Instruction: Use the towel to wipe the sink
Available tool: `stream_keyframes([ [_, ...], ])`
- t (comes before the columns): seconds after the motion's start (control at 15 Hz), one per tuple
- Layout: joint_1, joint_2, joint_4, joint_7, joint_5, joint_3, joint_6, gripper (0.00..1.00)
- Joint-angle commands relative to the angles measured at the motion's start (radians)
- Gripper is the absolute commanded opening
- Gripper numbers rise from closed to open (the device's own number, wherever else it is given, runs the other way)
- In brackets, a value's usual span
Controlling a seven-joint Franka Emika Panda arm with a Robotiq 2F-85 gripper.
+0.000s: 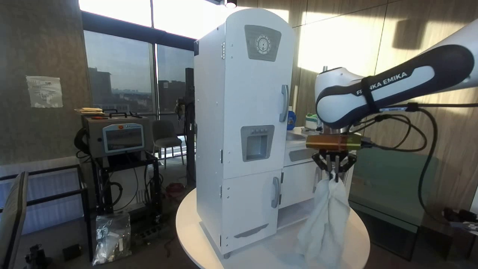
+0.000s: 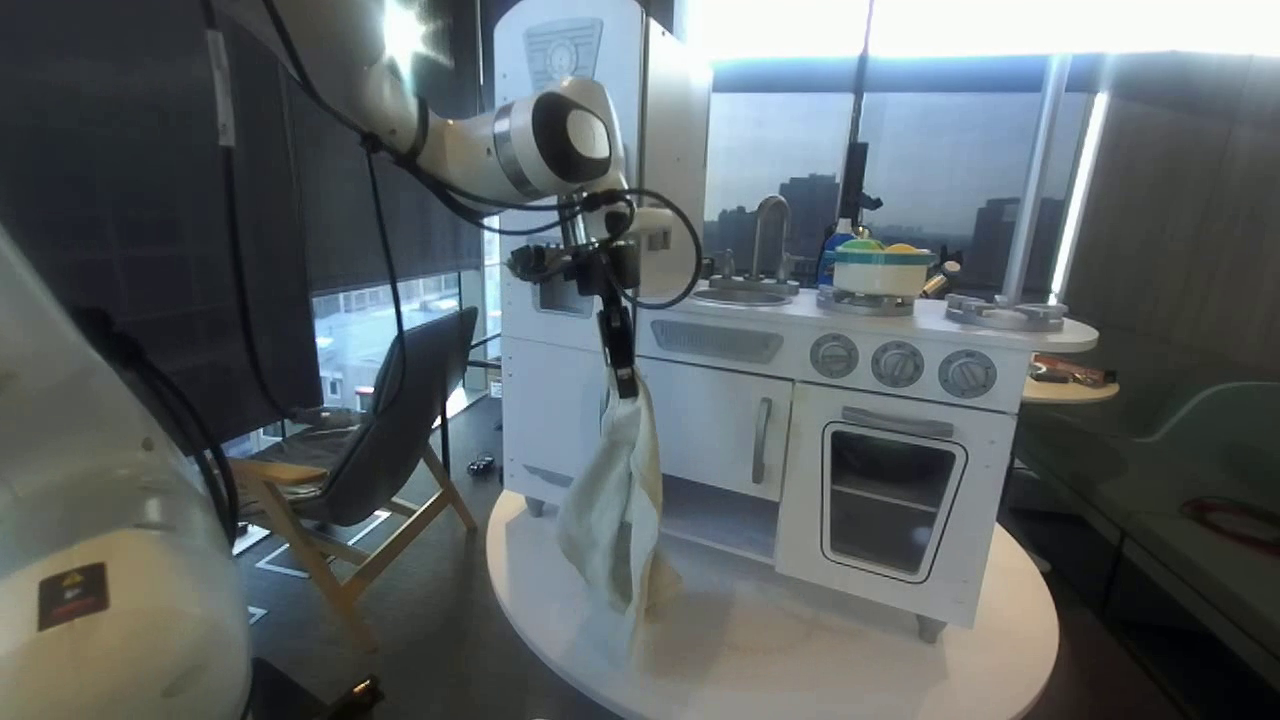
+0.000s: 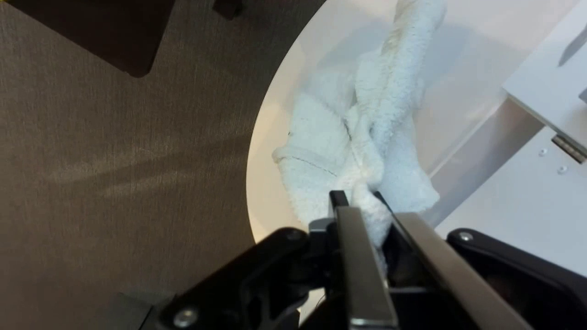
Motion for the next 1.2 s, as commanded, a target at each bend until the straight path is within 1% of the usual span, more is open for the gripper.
stream_keyframes([
  [0.0, 0.069, -0.089, 0.105, -0.06, -0.039, -0.097, -0.117, 0.15],
  [0.2, 0.079, -0.082, 0.241, -0.103, -0.087, -0.115, -0.165, 0.15],
  [0.47, 0.096, -0.036, 0.419, -0.172, -0.156, -0.112, -0.141, 0.14],
  [0.53, 0.103, -0.021, 0.459, -0.196, -0.172, -0.11, -0.126, 0.16],
  [0.6, 0.108, 0.002, 0.508, -0.219, -0.187, -0.108, -0.117, 0.15],
  [0.67, 0.115, 0.033, 0.558, -0.241, -0.195, -0.106, -0.105, 0.15],
  [0.73, 0.1, 0.068, 0.61, -0.263, -0.191, -0.093, -0.098, 0.14],
  [0.8, 0.103, 0.105, 0.661, -0.275, -0.195, -0.087, -0.09, 0.14],
  [0.87, 0.125, 0.147, 0.716, -0.286, -0.203, -0.1, -0.082, 0.14],
  [1.0, 0.145, 0.215, 0.813, -0.311, -0.203, -0.099, -0.071, 0.15],
  [1.13, 0.166, 0.308, 0.909, -0.344, -0.215, -0.11, -0.052, 0.14],
])
